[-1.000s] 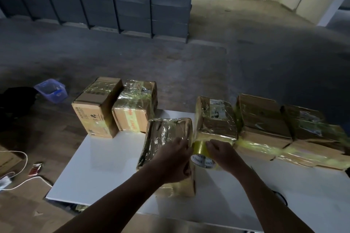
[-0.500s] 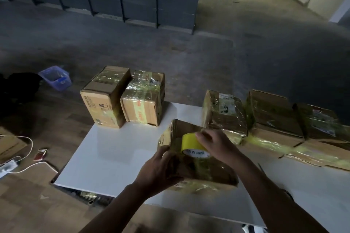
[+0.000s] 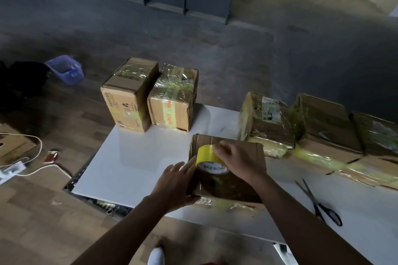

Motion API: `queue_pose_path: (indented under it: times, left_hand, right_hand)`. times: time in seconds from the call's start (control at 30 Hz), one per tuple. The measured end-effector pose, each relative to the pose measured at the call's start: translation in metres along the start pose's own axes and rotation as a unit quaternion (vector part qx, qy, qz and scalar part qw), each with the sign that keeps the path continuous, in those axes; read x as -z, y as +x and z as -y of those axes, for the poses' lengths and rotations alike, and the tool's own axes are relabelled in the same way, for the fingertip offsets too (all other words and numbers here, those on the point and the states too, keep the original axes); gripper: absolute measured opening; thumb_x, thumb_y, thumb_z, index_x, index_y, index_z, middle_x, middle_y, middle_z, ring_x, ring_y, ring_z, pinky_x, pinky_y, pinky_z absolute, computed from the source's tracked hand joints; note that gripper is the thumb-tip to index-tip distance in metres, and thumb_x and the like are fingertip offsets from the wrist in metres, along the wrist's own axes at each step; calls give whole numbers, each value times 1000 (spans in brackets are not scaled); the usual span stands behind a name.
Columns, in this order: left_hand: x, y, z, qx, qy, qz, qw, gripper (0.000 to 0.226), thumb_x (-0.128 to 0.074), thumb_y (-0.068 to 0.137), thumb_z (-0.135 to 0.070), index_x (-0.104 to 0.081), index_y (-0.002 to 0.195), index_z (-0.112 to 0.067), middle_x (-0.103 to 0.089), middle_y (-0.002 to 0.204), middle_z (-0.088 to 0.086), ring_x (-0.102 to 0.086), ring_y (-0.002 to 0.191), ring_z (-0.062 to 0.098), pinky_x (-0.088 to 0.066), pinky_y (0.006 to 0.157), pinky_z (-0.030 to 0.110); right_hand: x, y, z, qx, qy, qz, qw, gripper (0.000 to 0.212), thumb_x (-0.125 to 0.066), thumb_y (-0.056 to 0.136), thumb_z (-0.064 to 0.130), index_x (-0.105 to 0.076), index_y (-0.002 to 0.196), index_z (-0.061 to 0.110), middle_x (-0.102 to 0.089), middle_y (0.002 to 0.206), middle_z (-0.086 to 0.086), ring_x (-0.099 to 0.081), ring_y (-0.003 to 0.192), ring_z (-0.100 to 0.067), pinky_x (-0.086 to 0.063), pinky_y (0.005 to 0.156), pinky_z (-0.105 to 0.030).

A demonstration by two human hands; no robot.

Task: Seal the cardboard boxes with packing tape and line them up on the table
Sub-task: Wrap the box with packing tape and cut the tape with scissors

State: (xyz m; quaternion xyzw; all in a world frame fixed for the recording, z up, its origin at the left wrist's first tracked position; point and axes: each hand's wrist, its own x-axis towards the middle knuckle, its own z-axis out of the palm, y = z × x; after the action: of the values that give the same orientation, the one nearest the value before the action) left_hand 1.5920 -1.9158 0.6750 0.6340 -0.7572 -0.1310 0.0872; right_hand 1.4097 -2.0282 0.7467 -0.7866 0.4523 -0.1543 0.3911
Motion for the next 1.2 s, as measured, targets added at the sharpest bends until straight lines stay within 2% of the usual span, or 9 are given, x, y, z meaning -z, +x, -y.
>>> queue_pose_path:
  times: [0.13, 0.23, 0.33, 0.47, 0.67, 0.8, 0.93, 1.07, 1.2]
  left_hand:
    - [2, -1, 0, 11, 69, -1, 998, 99, -53, 59, -73, -36, 142, -21, -49, 144, -1, -64, 92, 29, -51, 84, 46]
    - [6, 1, 4, 12, 107, -1, 994, 101, -56, 57, -75, -46, 139, -18, -53, 141, 1, -66, 87, 30, -51, 82, 51]
    - [10, 3, -4, 19, 120, 28, 992, 100, -62, 61, -73, -43, 142, -16, -49, 144, 4, -64, 100, 34, -47, 89, 57]
    - [20, 14, -35, -4, 128, 30, 991, 98, -63, 78, -60, -20, 150, -9, -24, 157, 14, -25, 142, 37, -16, 115, 58]
    - [1, 29, -57, -20, 69, 47, 996, 114, -63, 81, -55, 12, 151, -5, 11, 160, 15, 14, 147, 29, 1, 121, 43]
    - [-6, 29, -54, -24, 88, 49, 995, 116, -63, 81, -55, 22, 143, -5, 23, 153, 13, 16, 146, 30, 6, 121, 43]
    - [-8, 32, -54, -19, 97, 49, 994, 116, -67, 78, -54, 17, 142, -5, 18, 154, 16, 15, 145, 31, 5, 119, 44]
    - [-6, 32, -53, -20, 112, 70, 991, 127, -82, 43, -63, -37, 141, 5, -41, 145, 25, -40, 135, 38, -34, 108, 48]
    - [-8, 34, -57, -29, 133, 73, 988, 119, -73, 68, -58, -12, 150, 2, -6, 158, 22, -7, 146, 37, -4, 117, 47]
  right_hand:
    - [2, -2, 12, -15, -65, 17, 998, 43, -46, 94, 52, -64, 98, 13, -59, 83, 0, -57, 78, -16, -45, 70, -31]
    - [20, -4, -2, 17, -152, -16, 988, 40, -50, 96, 40, -50, 64, 17, -43, 56, -1, -40, 51, -16, -32, 51, -28]
    - [43, -13, -24, -28, -208, -38, 977, 45, -51, 95, 40, -47, 58, 14, -35, 51, 2, -32, 46, -12, -24, 46, -26]
    - [39, -15, -20, -30, -259, -65, 963, 48, -49, 96, 37, -34, 54, 19, -35, 52, 2, -34, 51, -14, -22, 48, -26]
    - [38, -19, -20, -29, -235, -71, 969, 44, -47, 96, 35, -35, 57, 19, -38, 53, 2, -40, 55, -18, -32, 56, -30]
    - [44, -26, -42, -15, -65, -56, 996, 39, -54, 95, 38, -54, 67, 10, -45, 55, 2, -41, 48, -9, -32, 48, -22]
    - [44, -33, -57, -60, 32, -51, 996, 67, -52, 80, 68, -64, 89, 2, -54, 69, 2, -51, 61, -7, -36, 53, -13]
    - [60, -33, -51, 7, -116, -59, 992, 44, -56, 93, 36, -48, 58, 10, -36, 50, 0, -33, 46, -13, -24, 45, -20]
    - [65, -39, -63, 12, -200, -100, 975, 47, -56, 93, 30, -36, 52, 20, -31, 45, 5, -29, 41, -12, -23, 45, -24]
